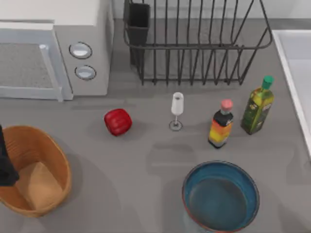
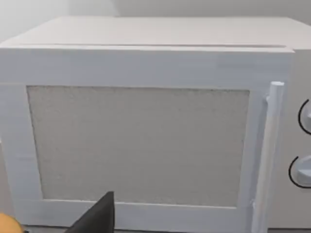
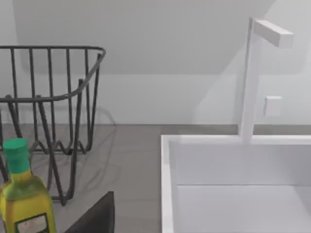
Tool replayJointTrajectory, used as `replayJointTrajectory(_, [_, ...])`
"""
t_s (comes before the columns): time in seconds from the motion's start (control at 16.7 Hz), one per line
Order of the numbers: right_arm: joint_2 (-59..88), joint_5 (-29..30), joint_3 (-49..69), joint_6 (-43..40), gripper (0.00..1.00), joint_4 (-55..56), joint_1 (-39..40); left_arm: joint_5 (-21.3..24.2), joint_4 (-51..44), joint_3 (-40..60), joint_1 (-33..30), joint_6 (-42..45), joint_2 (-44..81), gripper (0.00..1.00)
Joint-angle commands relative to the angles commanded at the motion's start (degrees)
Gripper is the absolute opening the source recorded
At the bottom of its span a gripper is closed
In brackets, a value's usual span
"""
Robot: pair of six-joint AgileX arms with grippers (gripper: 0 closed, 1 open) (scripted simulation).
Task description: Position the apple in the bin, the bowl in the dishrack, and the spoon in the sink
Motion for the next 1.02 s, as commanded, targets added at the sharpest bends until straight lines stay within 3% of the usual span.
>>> replayJointTrajectory(0.42, [0.00,0.00,0.00,0.00,1.00,0.00,0.00,-0.28,-4.42,7.25,-1.97,1.88,8.41,1.00])
replayJointTrajectory(1.02, [0.00,0.00,0.00,0.00,1.00,0.00,0.00,-1.26,-29.01,45.10,-13.73,12.07,56.43,1.00])
